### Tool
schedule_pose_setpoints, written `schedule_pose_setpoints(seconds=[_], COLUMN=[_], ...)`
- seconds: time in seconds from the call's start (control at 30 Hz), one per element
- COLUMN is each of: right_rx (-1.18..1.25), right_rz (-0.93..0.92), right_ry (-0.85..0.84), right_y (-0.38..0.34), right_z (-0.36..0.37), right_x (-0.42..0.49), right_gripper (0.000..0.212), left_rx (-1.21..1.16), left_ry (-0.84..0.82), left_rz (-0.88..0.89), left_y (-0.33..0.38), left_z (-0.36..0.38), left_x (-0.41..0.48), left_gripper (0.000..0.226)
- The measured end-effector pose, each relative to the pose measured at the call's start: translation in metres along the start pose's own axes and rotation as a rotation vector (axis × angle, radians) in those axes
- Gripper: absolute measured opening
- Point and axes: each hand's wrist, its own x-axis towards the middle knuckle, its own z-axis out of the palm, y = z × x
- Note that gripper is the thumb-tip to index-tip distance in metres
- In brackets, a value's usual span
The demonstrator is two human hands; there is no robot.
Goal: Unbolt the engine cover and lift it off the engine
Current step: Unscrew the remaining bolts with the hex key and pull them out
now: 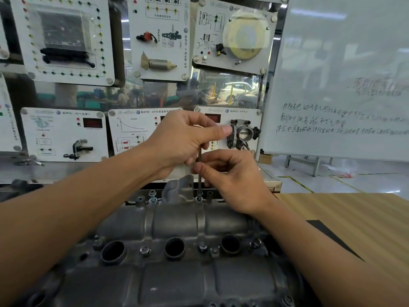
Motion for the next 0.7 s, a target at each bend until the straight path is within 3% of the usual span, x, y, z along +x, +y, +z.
schedule_pose_setpoints(seconds=[0.1,0.2,0.33,0.47,0.53,0.6,0.7], right_rx=[-0.002,-0.007,-0.01,0.003,0.031,0.027,0.011], right_rz=[-0.014,-0.028,-0.016,0.024,0.04,0.033,0.002], right_ry=[-0.016,-0.011,0.012,-0.008,-0.026,-0.037,-0.054], right_y=[0.003,0.003,0.002,0.002,0.003,0.005,0.007], right_z=[0.0,0.0,-0.004,-0.002,-0.001,0.0,-0.001], right_x=[0.0,0.0,0.002,0.002,0.002,0.001,0.001], right_gripper=[0.007,0.003,0.009,0.01,0.011,0.012,0.011], left_rx=[-0.069,-0.255,-0.481,-0.489,-0.34,-0.159,-0.095], left_ry=[0.031,-0.014,-0.242,-0.425,-0.391,-0.249,-0.027], left_rz=[-0.131,-0.217,-0.217,-0.16,-0.101,-0.03,0.017], left_y=[0.003,0.003,-0.002,-0.005,-0.005,-0.002,0.001], left_z=[0.0,-0.002,-0.012,-0.027,-0.024,-0.012,0.004], left_x=[0.003,0.004,0.002,-0.001,-0.003,-0.006,-0.007], left_gripper=[0.012,0.022,0.032,0.028,0.019,0.019,0.021])
